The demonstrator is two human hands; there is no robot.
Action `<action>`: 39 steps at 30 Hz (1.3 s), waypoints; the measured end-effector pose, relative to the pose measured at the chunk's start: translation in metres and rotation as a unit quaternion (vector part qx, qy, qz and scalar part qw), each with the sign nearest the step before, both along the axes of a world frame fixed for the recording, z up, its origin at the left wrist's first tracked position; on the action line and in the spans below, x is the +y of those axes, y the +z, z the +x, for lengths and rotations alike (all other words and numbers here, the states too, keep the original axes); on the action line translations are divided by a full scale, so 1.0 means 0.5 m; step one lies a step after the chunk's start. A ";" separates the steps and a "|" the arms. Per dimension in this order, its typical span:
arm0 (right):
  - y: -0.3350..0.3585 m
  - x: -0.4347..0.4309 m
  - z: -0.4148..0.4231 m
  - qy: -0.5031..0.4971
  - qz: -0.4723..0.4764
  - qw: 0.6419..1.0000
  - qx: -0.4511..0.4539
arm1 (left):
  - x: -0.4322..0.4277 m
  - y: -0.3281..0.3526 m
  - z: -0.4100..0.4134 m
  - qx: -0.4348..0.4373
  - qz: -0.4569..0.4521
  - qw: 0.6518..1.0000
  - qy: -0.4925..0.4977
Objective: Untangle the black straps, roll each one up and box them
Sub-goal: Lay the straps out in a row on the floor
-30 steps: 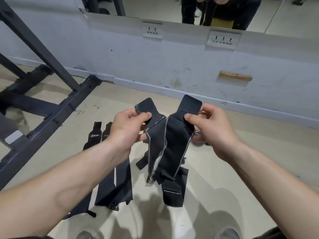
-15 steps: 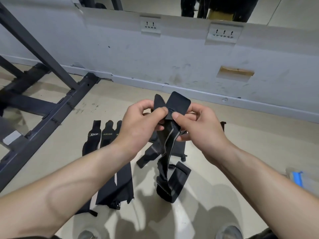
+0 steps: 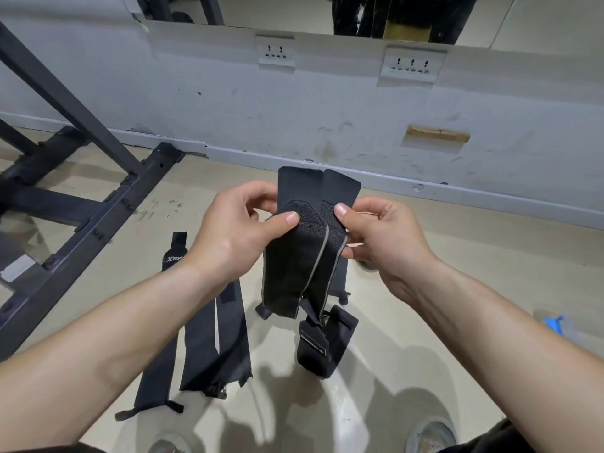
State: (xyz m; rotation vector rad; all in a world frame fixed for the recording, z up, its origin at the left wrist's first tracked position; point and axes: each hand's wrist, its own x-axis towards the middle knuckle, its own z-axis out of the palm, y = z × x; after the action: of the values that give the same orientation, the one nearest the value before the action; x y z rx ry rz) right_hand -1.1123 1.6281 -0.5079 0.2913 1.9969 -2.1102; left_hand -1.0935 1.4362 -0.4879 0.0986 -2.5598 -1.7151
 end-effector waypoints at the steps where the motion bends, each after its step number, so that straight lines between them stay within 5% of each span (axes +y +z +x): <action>1: -0.004 0.003 -0.005 -0.002 0.006 1.000 0.001 | -0.007 0.002 -0.002 0.000 -0.005 1.000 -0.014; 8: -0.004 0.000 -0.004 0.080 0.032 0.996 0.023 | -0.015 0.004 -0.007 -0.043 0.069 0.992 -0.097; 23: -0.004 -0.003 -0.001 0.125 0.022 0.991 0.033 | -0.009 -0.038 -0.027 -0.060 0.054 0.996 -0.037; 28: 0.002 0.001 -0.001 0.120 0.021 0.992 0.037 | -0.016 -0.048 -0.029 -0.091 0.000 0.984 -0.156; 35: -0.011 -0.008 -0.004 0.019 -0.090 0.996 0.019 | 0.023 -0.047 -0.031 -0.113 0.164 0.975 -0.100; 39: -0.072 -0.008 -0.001 0.066 -0.072 0.995 -0.022 | 0.031 -0.031 -0.046 -0.157 0.297 0.942 -0.014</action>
State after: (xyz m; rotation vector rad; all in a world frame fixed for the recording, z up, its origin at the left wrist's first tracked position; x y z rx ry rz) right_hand -1.1128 1.6241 -0.5437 0.1728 1.7765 -2.1317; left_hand -1.1167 1.4516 -0.5035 0.3912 -2.1171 -2.6081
